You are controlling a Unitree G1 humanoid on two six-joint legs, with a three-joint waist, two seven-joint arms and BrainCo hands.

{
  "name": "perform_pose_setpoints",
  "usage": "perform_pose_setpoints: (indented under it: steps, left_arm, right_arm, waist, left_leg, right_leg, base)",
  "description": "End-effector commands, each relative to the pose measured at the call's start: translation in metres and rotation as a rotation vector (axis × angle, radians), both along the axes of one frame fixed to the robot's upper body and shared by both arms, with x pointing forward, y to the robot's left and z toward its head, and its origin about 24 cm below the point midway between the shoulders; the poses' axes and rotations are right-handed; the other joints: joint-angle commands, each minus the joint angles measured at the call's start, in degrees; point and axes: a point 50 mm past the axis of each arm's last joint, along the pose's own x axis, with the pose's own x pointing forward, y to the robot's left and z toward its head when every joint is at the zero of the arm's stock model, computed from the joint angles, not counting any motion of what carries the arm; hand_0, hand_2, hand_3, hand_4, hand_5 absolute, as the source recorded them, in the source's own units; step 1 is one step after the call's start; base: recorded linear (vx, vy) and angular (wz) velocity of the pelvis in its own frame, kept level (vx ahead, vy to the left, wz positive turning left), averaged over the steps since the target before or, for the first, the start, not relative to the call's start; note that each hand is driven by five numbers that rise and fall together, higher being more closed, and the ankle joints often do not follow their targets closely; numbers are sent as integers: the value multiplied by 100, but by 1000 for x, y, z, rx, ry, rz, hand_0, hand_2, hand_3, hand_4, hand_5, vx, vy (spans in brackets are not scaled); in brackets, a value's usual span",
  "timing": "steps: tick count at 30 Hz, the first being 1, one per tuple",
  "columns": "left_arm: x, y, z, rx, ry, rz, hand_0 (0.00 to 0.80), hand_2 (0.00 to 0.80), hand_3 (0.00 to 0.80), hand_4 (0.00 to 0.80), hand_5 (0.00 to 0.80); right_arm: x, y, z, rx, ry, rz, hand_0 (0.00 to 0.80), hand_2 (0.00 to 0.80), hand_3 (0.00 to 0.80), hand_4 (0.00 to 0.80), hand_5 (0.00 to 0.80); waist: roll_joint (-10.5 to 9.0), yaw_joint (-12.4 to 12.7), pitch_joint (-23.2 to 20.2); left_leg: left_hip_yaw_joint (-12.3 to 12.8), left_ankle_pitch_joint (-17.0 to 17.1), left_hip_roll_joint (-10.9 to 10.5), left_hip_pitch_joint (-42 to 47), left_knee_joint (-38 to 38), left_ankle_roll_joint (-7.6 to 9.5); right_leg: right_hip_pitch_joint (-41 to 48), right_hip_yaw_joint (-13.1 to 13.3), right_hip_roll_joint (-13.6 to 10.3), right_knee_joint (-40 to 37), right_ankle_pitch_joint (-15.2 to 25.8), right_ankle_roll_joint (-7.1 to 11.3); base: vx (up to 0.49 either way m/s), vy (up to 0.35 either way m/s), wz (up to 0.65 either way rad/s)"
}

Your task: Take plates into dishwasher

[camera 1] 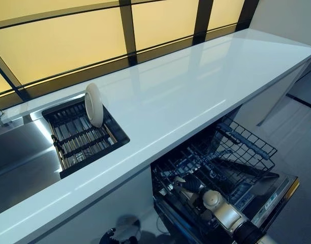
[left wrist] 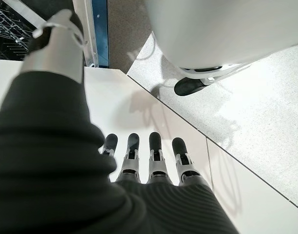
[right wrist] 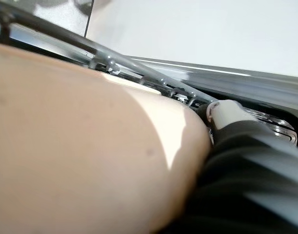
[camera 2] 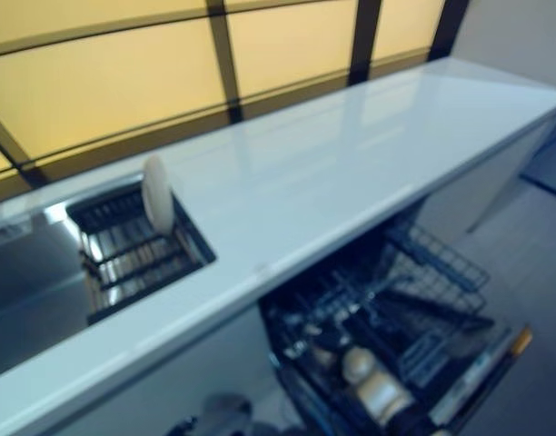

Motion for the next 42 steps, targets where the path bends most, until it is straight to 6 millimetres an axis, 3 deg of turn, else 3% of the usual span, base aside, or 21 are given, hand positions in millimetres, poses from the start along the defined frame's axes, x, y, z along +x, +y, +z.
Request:
perform_pose_setpoints:
  steps: [1, 12, 13, 15, 16, 42]
  left_arm:
    - [21, -5, 8, 14, -59, -31, 0, 0, 0, 0, 0]
    - [14, 0, 5, 28, -33, -19, 0, 0, 0, 0, 0]
    - [12, 1, 5, 31, -29, -21, 0, 0, 0, 0, 0]
    - [11, 2, 4, 35, -23, -21, 0, 0, 0, 0, 0]
    - [9, 3, 3, 36, -19, -21, 0, 0, 0, 0, 0]
    - [-14, 7, -5, 32, 24, -1, 0, 0, 0, 0, 0]
  right_arm:
    - [-29, 59, -6, 168, 125, 252, 800, 800, 800, 800, 800]
    - [-37, 61, -7, 248, 198, 300, 800, 800, 800, 800, 800]
    - [-38, 60, -8, 245, 207, 303, 653, 653, 653, 653, 653]
    - [-38, 60, -8, 246, 204, 298, 154, 154, 154, 154, 154]
    - [-38, 58, -8, 244, 206, 292, 0, 0, 0, 0, 0]
    - [-39, 23, -4, 348, 126, 108, 0, 0, 0, 0, 0]
  waist:
    - [-192, 64, 68]
    - [-231, 126, -38]
    - [-237, 132, -42]
    - [-241, 144, -48]
    - [-244, 142, -53]
    - [-229, 36, -133]
  left_leg:
    - [8, 253, -85, -234, -17, -84]
    - [5, 268, -49, -154, -12, -89]
    - [3, 268, -47, -146, -9, -89]
    - [-7, 275, -43, -139, -11, -92]
    - [0, 279, -37, -122, -16, -95]
    - [40, 266, -40, 77, -18, -84]
  right_leg:
    - [-461, 204, -174, 426, 248, -64]
    - [-306, 132, -132, 422, 215, -89]
    - [-293, 125, -129, 425, 212, -89]
    - [-273, 124, -118, 423, 207, -96]
    - [-257, 124, -113, 422, 206, -97]
    - [31, 155, -85, 339, 196, -99]
  base:
    - [0, 0, 0]
    - [17, -6, 0]
    - [48, -22, 1]
    - [0, 0, 0]
    - [0, 0, 0]
    - [0, 0, 0]
